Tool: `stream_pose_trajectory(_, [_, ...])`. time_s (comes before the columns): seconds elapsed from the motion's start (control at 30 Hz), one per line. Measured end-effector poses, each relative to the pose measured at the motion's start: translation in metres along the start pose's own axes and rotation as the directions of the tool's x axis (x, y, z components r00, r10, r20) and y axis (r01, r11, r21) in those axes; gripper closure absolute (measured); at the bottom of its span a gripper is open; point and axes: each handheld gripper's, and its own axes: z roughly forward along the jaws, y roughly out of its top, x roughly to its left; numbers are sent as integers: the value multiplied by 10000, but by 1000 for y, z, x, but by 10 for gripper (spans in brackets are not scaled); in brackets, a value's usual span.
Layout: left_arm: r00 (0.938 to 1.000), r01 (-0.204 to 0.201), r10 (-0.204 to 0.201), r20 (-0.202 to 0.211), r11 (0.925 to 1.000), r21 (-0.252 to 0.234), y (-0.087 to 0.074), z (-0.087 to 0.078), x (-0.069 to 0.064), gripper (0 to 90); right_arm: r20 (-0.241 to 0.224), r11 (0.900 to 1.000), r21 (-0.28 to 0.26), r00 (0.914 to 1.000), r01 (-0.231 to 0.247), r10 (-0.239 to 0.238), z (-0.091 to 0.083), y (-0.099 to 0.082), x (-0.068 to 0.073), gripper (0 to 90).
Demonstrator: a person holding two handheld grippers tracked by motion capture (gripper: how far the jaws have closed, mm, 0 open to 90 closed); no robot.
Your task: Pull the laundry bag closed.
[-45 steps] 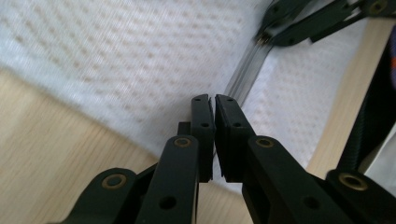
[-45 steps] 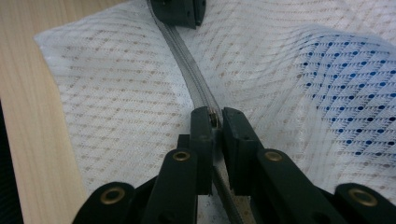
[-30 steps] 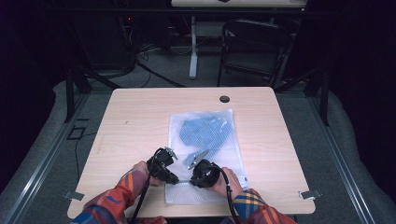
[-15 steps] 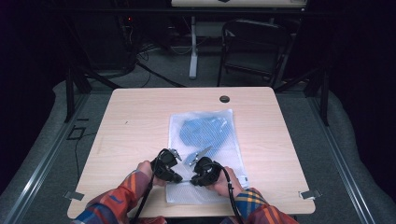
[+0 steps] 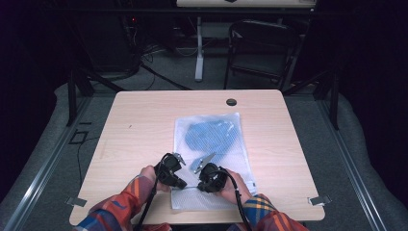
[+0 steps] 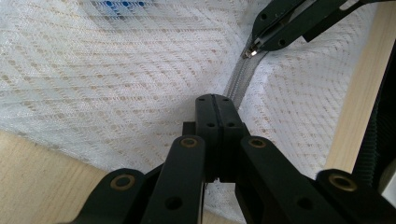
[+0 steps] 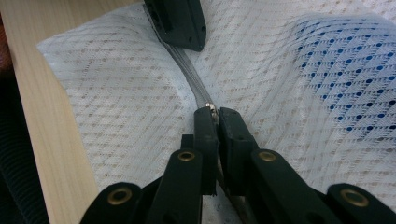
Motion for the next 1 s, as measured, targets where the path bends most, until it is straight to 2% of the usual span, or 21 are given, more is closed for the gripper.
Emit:
stream_pose_trajectory(0.23, [10000, -52, 52, 44, 10000, 74, 0, -1, 2, 900, -232, 9999, -63, 9996, -144, 143, 0, -2, -4, 845])
stream_pose_trajectory(0.27, [10000, -62, 62, 2, 10000, 60, 0, 0, 1, 900, -357, 9987, -265, 9984, -437, 428, -2, -5, -9, 825])
stream_pose_trajectory(0.3, [10000, -62, 62, 2, 10000, 60, 0, 0, 1, 900, -357, 9987, -265, 9984, -437, 428, -2, -5, -9, 825])
stream_pose_trajectory(0.33, [9999, -116, 116, -18, 9999, 103, 1, 0, 1, 900, -559, 9977, -329, 9968, -595, 576, -3, -6, -13, 814])
stream_pose_trajectory(0.5, [9999, -102, 102, 6, 9999, 66, 0, 0, 1, 900, -609, 9984, -299, 9971, -480, 461, -1, -5, -12, 794])
stream_pose_trajectory(0.7, [9999, -150, 150, 11, 9998, 111, 0, 0, 1, 900, -312, 9999, -130, 9995, -114, 110, 3, -1, -8, 799])
stream_pose_trajectory(0.73, [10000, -96, 96, 1, 9999, 63, 0, 0, 1, 900, -131, 10000, -86, 9999, -19, 18, 3, -1, -6, 835])
stream_pose_trajectory(0.8, [10000, -76, 76, -51, 10000, 3, 0, 0, 0, 900, -89, 9999, -28, 9999, 110, -110, 3, 0, -5, 857])
stream_pose_trajectory(0.83, [10000, -76, 76, -51, 10000, 3, 0, 0, 0, 900, -89, 9999, -28, 9999, 110, -110, 3, 0, -5, 857])
stream_pose_trajectory(0.87, [9997, -241, 241, -26, 9996, 178, 1, -1, 1, 900, -144, 9999, 43, 9998, 130, -129, 2, 0, -6, 862])
stream_pose_trajectory(1.0, [9999, -111, 111, 24, 9999, 34, 0, 0, 1, 900, -326, 9999, 57, 9994, 153, -152, 2, -1, -6, 864])
